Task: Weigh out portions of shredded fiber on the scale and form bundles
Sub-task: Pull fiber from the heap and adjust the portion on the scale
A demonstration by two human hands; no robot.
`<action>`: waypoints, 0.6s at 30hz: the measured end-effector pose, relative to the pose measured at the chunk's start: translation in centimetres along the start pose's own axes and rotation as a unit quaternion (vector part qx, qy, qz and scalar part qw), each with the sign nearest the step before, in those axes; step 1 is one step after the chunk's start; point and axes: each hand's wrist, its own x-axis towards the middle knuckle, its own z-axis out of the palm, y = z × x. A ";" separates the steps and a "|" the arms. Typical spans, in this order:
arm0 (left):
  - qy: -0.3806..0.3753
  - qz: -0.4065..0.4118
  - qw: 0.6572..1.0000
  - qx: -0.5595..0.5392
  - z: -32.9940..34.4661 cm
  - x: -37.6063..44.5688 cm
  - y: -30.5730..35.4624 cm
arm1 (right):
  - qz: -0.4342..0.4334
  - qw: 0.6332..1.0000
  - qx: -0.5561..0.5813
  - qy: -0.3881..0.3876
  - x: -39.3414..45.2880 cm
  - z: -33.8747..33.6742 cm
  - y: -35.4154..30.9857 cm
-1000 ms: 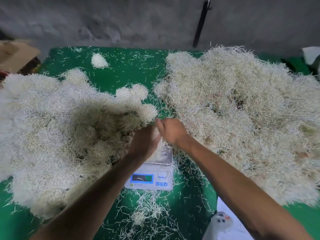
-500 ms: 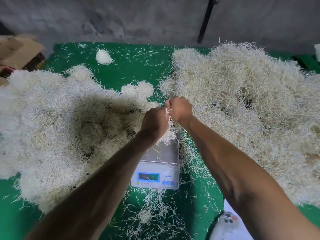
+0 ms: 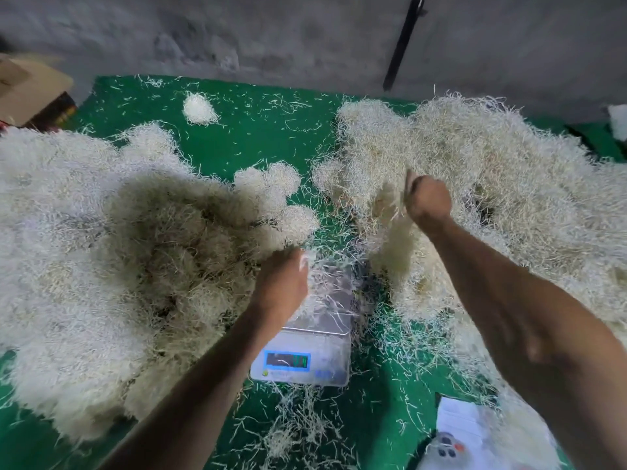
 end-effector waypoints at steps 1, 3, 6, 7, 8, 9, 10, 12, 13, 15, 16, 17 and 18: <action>0.002 -0.002 1.000 -0.001 0.3 0.3 -0.2 | 0.004 0.997 0.061 0.038 0.4 -0.5 -0.2; 0.021 0.011 1.000 -0.005 0.8 0.7 0.3 | 0.000 0.989 0.118 0.088 0.6 -1.3 -0.2; 0.034 -0.003 0.998 0.047 1.7 0.8 1.0 | -0.044 0.997 -0.050 -0.042 -0.4 -2.1 0.6; 0.017 -0.019 0.997 0.068 2.0 0.6 1.0 | -0.050 0.987 -0.110 -0.102 -1.0 -2.3 0.7; -0.004 -0.034 0.996 0.080 2.3 0.4 0.8 | -0.057 0.980 -0.148 -0.124 -1.5 -2.4 0.9; -0.020 -0.041 0.996 0.080 2.6 0.2 0.6 | -0.065 0.978 -0.168 -0.104 -1.9 -2.4 0.9; -0.030 -0.040 0.996 0.071 2.9 -0.1 0.3 | -0.075 0.978 -0.184 -0.060 -2.5 -2.5 0.8; -0.025 -0.026 0.998 0.044 2.9 -0.8 -0.1 | -0.109 0.967 -0.225 0.041 -3.7 -2.9 0.6; -0.010 -0.019 0.999 0.028 2.7 -1.1 -0.2 | -0.129 0.958 -0.244 0.083 -4.4 -3.1 0.5; 0.032 -0.006 0.999 -0.023 1.8 -2.3 -0.4 | -0.148 0.946 -0.261 0.122 -6.4 -3.3 0.4; 0.049 -0.001 0.998 -0.047 1.3 -3.0 -0.6 | -0.148 0.945 -0.269 0.110 -7.6 -3.2 0.3; 0.057 -0.003 0.996 -0.062 0.9 -3.9 -0.7 | -0.144 0.948 -0.270 0.086 -9.1 -3.1 0.1; 0.052 -0.011 0.996 -0.073 0.5 -4.9 -0.9 | -0.138 0.954 -0.258 0.058 -10.8 -2.9 -0.1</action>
